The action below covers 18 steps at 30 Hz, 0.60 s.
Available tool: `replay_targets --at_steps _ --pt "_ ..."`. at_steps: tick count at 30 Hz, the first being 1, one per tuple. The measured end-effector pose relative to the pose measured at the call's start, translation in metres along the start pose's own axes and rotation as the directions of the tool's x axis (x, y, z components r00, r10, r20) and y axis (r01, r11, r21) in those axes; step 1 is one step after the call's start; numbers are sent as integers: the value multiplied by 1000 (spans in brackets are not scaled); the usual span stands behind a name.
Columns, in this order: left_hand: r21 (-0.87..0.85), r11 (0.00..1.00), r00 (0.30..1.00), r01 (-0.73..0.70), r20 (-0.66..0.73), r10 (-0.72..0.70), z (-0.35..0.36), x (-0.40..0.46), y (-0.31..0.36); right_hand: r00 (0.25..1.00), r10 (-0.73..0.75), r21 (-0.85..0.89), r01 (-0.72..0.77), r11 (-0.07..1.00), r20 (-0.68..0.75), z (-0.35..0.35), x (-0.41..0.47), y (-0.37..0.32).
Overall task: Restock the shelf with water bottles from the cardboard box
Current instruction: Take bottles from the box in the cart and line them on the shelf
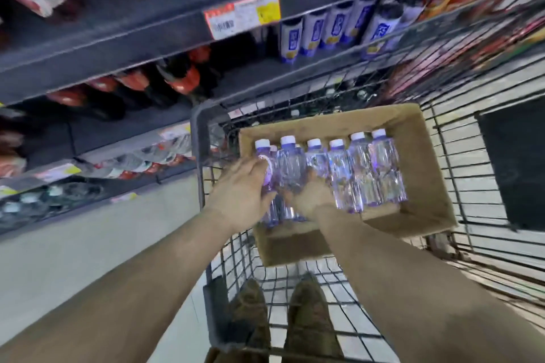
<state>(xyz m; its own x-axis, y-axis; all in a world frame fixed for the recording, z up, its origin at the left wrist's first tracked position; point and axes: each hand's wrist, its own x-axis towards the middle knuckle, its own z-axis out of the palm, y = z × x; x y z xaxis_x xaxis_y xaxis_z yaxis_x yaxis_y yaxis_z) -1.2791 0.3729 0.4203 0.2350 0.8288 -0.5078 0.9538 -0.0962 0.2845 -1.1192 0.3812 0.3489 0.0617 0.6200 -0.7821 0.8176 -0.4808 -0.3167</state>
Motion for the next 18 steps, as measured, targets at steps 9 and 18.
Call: replay_targets --at_steps 9,18 --pt "-117 991 997 69 46 -64 -4 4 11 988 -31 641 -76 764 154 -36 -5 19" --pt "-775 505 898 380 441 1 -42 -8 30 764 -502 912 -303 275 405 -67 -39 13"
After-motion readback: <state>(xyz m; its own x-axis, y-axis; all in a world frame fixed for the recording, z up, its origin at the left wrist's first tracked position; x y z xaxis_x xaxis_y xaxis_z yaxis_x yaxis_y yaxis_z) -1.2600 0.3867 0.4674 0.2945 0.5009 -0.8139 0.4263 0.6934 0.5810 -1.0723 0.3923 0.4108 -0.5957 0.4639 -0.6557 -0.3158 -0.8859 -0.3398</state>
